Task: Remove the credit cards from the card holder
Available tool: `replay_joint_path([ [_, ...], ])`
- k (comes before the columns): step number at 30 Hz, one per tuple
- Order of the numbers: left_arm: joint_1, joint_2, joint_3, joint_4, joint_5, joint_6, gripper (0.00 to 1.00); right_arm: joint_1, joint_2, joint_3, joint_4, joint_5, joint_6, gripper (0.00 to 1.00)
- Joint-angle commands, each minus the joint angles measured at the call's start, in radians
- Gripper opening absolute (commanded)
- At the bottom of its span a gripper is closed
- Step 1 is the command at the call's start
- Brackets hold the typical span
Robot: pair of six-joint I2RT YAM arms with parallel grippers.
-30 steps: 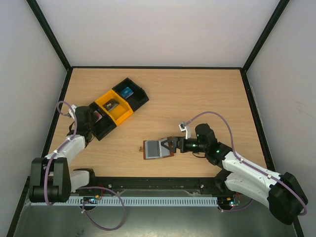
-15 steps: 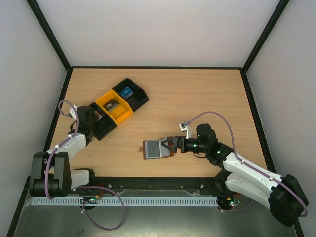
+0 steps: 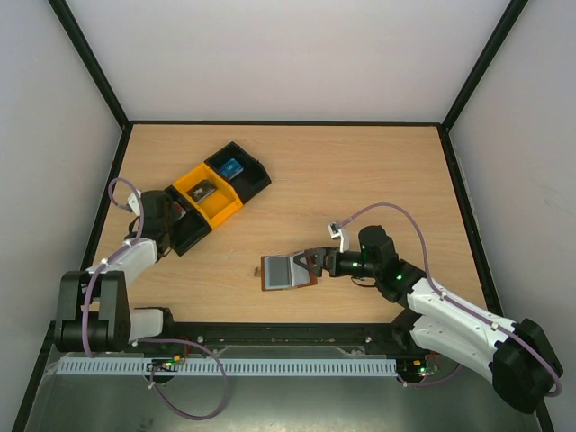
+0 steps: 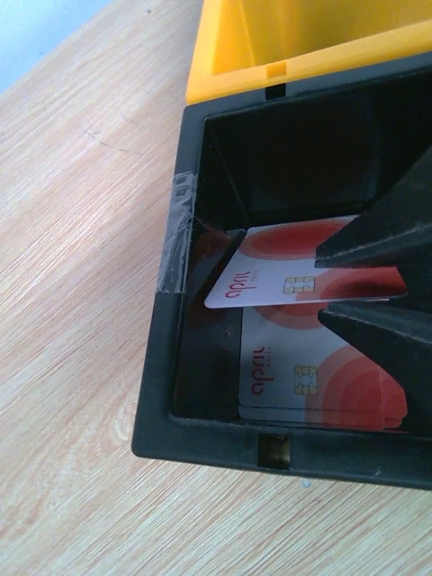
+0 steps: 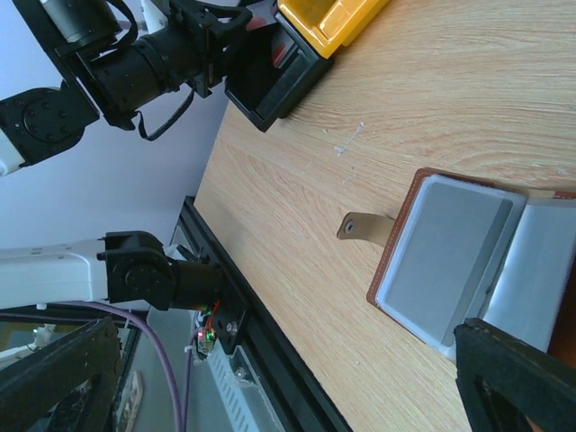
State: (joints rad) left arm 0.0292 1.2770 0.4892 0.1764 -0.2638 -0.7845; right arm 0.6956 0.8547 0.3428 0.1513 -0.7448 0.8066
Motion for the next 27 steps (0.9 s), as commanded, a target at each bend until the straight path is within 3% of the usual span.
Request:
replay_joint_path([
  [1,0.006,-0.022,0.031,-0.047,-0.026,0.008,0.22,0.0,0.005,-0.01,0.065,-0.01,0.026,0.98],
  [6,0.006,-0.067,0.062,-0.096,-0.013,0.011,0.28,0.0,0.037,-0.004,0.023,0.01,0.005,0.98],
  [12,0.006,-0.161,0.101,-0.205,0.062,0.033,0.46,0.0,0.055,-0.023,0.019,0.049,0.028,0.98],
  [16,0.005,-0.218,0.146,-0.332,0.105,0.053,0.76,0.001,0.079,0.009,-0.058,0.101,0.02,0.98],
  [19,0.005,-0.25,0.182,-0.438,0.155,0.099,0.92,0.0,0.099,0.031,-0.069,0.099,0.038,1.0],
  [27,-0.023,-0.355,0.177,-0.536,0.516,0.219,0.98,0.002,0.163,0.107,-0.092,0.115,0.084,0.91],
])
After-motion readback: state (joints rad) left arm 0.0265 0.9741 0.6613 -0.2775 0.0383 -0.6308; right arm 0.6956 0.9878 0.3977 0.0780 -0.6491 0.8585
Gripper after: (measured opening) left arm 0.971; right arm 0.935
